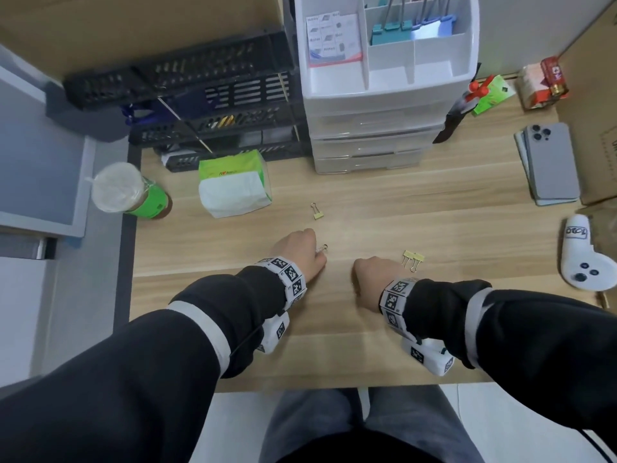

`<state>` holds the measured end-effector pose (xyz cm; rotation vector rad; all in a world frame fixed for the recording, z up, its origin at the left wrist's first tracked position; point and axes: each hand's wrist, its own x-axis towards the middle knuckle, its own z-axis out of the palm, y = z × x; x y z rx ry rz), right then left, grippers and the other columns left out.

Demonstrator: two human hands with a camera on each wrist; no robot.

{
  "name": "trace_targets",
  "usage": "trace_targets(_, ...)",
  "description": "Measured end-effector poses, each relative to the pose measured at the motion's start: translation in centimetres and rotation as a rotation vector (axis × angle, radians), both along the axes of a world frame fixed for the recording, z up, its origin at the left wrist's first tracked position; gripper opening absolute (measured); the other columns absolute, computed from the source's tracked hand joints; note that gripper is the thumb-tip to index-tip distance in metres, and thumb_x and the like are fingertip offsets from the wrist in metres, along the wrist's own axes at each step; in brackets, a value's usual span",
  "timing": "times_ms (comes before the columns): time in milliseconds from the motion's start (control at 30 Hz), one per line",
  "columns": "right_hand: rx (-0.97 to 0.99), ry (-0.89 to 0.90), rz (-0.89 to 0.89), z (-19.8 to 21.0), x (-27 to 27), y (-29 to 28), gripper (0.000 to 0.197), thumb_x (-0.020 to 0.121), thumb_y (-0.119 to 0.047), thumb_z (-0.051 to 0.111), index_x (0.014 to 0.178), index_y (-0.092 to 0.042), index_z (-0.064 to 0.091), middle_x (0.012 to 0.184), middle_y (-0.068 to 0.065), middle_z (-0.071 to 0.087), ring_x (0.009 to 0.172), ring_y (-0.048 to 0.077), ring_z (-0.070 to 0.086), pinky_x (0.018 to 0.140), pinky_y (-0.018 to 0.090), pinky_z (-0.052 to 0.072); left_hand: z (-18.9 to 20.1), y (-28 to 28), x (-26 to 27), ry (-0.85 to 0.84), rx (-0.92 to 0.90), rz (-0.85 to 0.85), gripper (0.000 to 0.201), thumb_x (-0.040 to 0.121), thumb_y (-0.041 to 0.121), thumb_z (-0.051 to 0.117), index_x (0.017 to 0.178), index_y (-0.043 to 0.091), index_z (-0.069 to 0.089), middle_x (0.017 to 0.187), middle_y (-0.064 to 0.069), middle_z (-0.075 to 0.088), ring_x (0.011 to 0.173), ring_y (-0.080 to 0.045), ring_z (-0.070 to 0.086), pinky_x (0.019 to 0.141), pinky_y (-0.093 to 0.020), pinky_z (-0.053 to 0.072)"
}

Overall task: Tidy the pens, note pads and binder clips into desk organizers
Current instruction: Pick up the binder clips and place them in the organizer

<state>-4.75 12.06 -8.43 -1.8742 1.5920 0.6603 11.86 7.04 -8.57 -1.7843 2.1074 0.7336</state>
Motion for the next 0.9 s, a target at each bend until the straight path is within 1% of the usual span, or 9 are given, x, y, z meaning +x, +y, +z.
trace_targets(100,0.028,-0.001,0.001,-0.1,0.1,-0.3,0.021,0.081,-0.013,0.060,0.101,-0.016,0.063,0.091,0.003,0.064,0.072,0.025,0.056,0.062,0.027,0.045,0.2,-0.2,0.2,-0.013,0.021,0.010,0.027,0.093,0.037,0.053,0.103,0.013,0.061,0.099,-0.006,0.065,0.088,-0.027,0.063,0.072,-0.036,0.053)
trace_targets(200,0.072,-0.063,-0.066,-0.1,-0.3,-0.4,0.024,0.079,-0.021,0.063,0.101,-0.015,0.056,0.095,0.004,0.062,0.073,0.024,0.056,0.060,0.028,0.044,0.5,-0.4,0.2,0.003,0.078,0.018,0.023,0.090,0.033,0.057,0.100,0.013,0.064,0.099,-0.006,0.067,0.088,-0.028,0.064,0.076,-0.037,0.055)
trace_targets(333,0.235,-0.297,-0.462,-0.4,-1.1,-1.5,0.025,0.086,-0.028,0.056,0.100,-0.009,0.064,0.093,0.008,0.065,0.081,0.027,0.059,0.066,0.027,0.044,1.3,-0.7,-0.3,0.128,0.089,0.055,0.026,0.092,0.030,0.053,0.098,0.010,0.069,0.099,-0.008,0.071,0.090,-0.029,0.065,0.082,-0.040,0.056)
trace_targets(433,0.391,-0.527,-0.854,-0.8,-1.7,-2.6,0.021,0.085,-0.009,0.047,0.077,-0.003,0.065,0.054,0.009,0.056,0.048,0.025,0.049,0.047,0.023,0.037,2.4,-1.1,-1.6,0.229,0.030,0.006,0.024,0.094,0.024,0.047,0.096,0.013,0.069,0.100,-0.005,0.068,0.092,-0.028,0.063,0.081,-0.038,0.052)
trace_targets(533,0.597,-0.794,-1.147,0.0,-2.1,-3.4,0.021,0.077,0.002,0.034,0.071,-0.005,0.053,0.057,0.010,0.046,0.045,0.019,0.036,0.043,0.020,0.032,3.8,-1.5,-3.1,0.313,-0.019,-0.067,0.024,0.095,0.020,0.045,0.097,0.013,0.068,0.104,-0.005,0.063,0.093,-0.028,0.060,0.081,-0.038,0.049)
trace_targets(633,0.754,-1.098,-1.324,1.2,-2.6,-4.3,0.016,0.065,-0.010,0.045,0.078,-0.010,0.054,0.070,0.008,0.051,0.056,0.018,0.044,0.056,0.026,0.039,5.1,-2.1,-4.3,0.359,-0.063,-0.105,0.024,0.097,0.019,0.042,0.102,0.014,0.065,0.107,-0.004,0.057,0.092,-0.028,0.059,0.082,-0.039,0.048)
trace_targets(733,0.810,-1.308,-1.525,2.3,-3.0,-5.2,0.032,0.085,-0.036,0.043,0.086,-0.007,0.058,0.076,0.010,0.056,0.065,0.024,0.054,0.071,0.035,0.050,6.0,-2.9,-5.4,0.404,-0.092,-0.100,0.021,0.097,0.019,0.041,0.105,0.016,0.060,0.109,-0.002,0.052,0.088,-0.027,0.059,0.082,-0.043,0.050)
trace_targets(833,0.834,-1.403,-1.619,3.4,-3.3,-6.0,0.056,0.095,-0.055,0.035,0.086,-0.004,0.057,0.066,0.010,0.049,0.055,0.024,0.052,0.062,0.034,0.054,7.5,-3.5,-6.7,0.437,-0.088,-0.129,0.022,0.096,0.014,0.043,0.109,0.013,0.060,0.112,-0.002,0.051,0.087,-0.025,0.060,0.084,-0.041,0.050)
trace_targets(900,0.868,-1.481,-1.580,4.3,-3.5,-6.5,0.053,0.097,-0.050,0.035,0.106,-0.005,0.061,0.084,0.013,0.059,0.071,0.025,0.061,0.064,0.035,0.057,8.5,-3.7,-7.6,0.473,-0.087,-0.163,0.022,0.095,0.012,0.046,0.110,0.010,0.062,0.111,-0.004,0.052,0.093,-0.021,0.056,0.089,-0.038,0.047)
